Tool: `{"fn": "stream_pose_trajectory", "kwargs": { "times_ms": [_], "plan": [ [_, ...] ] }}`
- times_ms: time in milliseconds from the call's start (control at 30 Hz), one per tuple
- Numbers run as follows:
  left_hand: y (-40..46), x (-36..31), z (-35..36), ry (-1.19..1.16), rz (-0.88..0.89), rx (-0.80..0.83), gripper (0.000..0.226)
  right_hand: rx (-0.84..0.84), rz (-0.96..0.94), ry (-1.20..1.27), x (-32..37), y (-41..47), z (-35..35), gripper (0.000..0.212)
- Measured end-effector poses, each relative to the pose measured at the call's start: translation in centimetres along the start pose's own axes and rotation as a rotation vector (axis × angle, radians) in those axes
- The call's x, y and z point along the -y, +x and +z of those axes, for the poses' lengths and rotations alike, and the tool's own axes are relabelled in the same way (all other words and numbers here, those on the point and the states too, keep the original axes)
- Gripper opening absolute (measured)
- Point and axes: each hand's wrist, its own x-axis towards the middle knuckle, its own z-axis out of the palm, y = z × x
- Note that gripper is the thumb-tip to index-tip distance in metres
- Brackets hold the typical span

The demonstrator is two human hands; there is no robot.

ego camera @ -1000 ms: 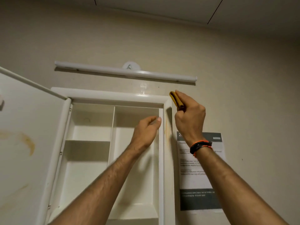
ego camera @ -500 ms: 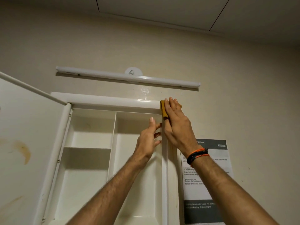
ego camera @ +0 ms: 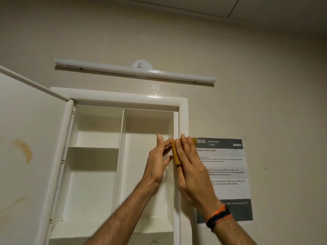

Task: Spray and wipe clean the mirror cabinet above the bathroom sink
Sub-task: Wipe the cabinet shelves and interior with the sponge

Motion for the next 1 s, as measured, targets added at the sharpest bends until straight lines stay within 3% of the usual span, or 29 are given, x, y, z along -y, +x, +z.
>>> {"fn": "stream_pose_trajectory", "kwargs": {
  "times_ms": [400,833,1000],
  "plan": [
    [-1.5,0.9,0.0,0.034,-0.049,-0.021,0.077,-0.001,0.069,-0.088,-0.4,7.6,-1.2,0.063],
    [-6.4,4.5,-1.3,0.004,-0.164,-0.025,0.066,0.092,0.077,0.018,2.1,-10.1,1.2,0.069],
    [-8.2,5.5,-1.4,-0.002,-0.205,-0.02,0.067,0.084,0.098,-0.008,2.4,-10.7,1.6,0.067]
  ]
}}
